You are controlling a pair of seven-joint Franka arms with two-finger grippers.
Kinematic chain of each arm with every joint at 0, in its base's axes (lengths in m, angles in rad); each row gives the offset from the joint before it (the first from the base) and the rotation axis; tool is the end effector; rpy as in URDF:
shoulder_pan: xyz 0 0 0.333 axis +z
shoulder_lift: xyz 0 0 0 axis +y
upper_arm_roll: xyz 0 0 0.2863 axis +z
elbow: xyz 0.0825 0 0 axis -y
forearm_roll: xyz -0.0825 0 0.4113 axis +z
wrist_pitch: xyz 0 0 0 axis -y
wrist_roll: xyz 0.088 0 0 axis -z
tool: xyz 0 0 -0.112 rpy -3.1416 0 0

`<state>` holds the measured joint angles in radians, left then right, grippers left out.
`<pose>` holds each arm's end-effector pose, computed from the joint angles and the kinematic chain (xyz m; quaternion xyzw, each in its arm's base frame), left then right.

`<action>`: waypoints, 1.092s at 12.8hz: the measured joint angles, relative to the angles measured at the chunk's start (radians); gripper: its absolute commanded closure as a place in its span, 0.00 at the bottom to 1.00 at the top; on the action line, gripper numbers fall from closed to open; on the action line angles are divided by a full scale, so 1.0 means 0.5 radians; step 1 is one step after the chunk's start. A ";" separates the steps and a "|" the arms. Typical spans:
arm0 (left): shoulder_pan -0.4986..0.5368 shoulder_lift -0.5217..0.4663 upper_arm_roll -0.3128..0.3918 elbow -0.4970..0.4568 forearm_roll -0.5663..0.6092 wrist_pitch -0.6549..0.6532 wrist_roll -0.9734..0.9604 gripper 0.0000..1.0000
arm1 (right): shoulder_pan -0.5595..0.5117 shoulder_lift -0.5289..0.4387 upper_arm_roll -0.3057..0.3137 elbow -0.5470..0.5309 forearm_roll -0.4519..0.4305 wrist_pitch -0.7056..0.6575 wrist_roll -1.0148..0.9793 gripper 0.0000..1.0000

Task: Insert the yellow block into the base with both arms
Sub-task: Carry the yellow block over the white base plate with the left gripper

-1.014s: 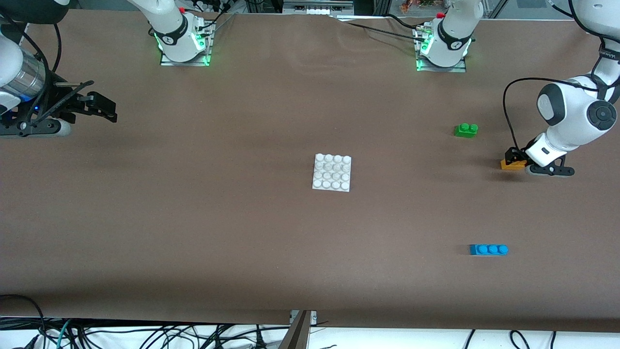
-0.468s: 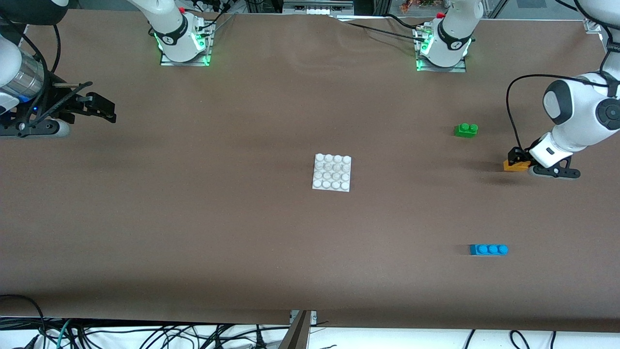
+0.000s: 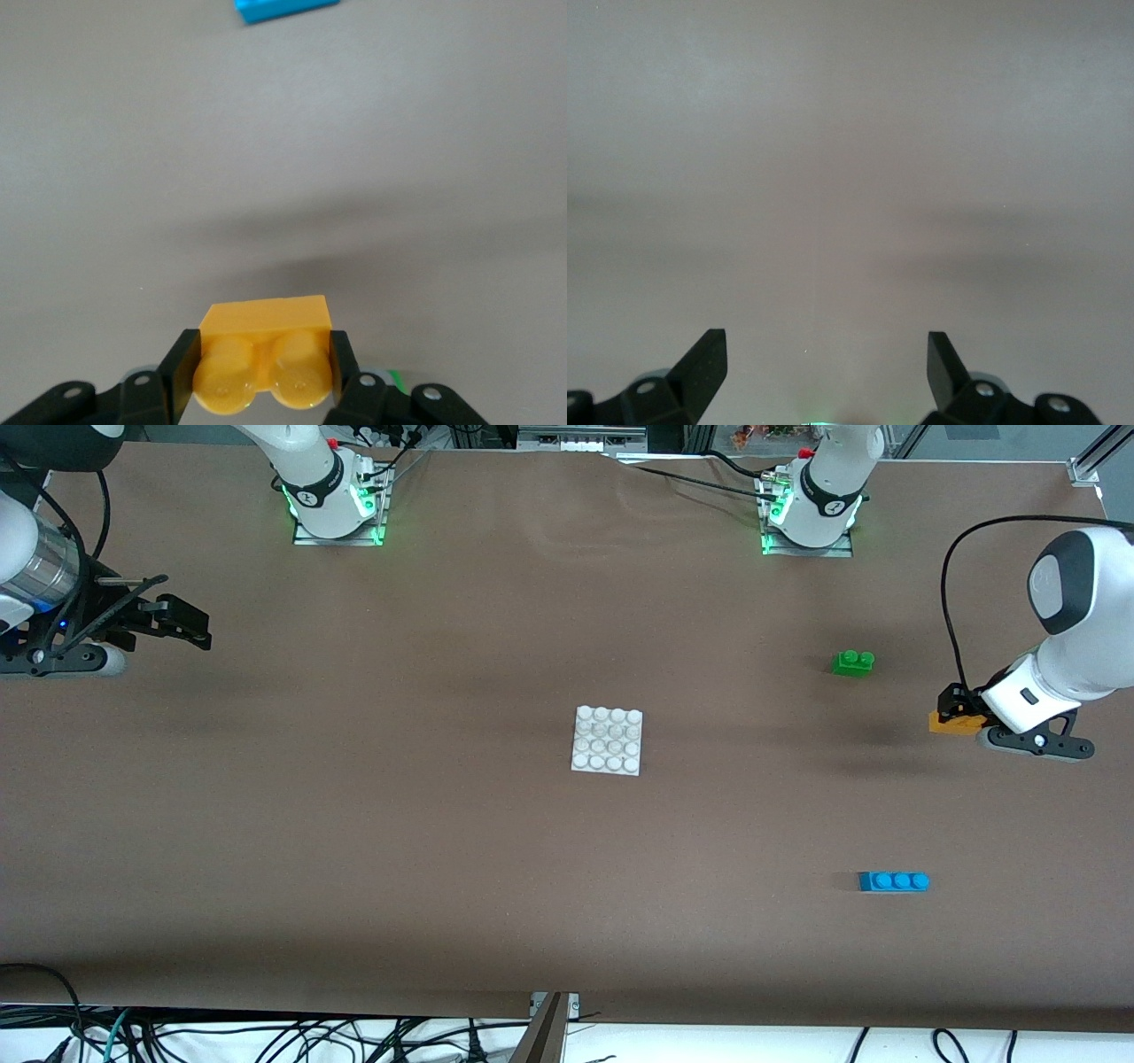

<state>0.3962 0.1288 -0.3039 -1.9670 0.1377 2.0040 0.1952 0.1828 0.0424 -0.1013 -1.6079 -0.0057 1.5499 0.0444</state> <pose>0.5898 0.0658 0.3556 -0.9948 0.0824 0.0479 0.0354 0.5854 0.0481 0.5450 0.9986 0.0185 -0.0497 0.0081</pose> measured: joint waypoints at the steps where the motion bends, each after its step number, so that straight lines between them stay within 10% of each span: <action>1: -0.001 0.000 -0.074 0.062 -0.008 -0.073 -0.074 0.68 | 0.000 0.000 0.000 0.000 0.000 0.000 0.000 0.00; 10: -0.026 0.007 -0.747 0.415 -0.208 -0.381 -0.757 0.68 | -0.005 0.004 -0.001 0.000 0.000 0.004 0.000 0.00; 14: -0.222 0.159 -0.814 0.536 -0.208 -0.381 -1.079 0.67 | -0.008 0.005 -0.001 0.000 0.000 0.006 0.000 0.00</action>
<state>0.2852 0.2082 -0.7112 -1.6990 0.0334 1.8136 -0.3443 0.1787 0.0448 -0.1020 -1.6078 -0.0057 1.5532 0.0444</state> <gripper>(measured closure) 0.366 0.000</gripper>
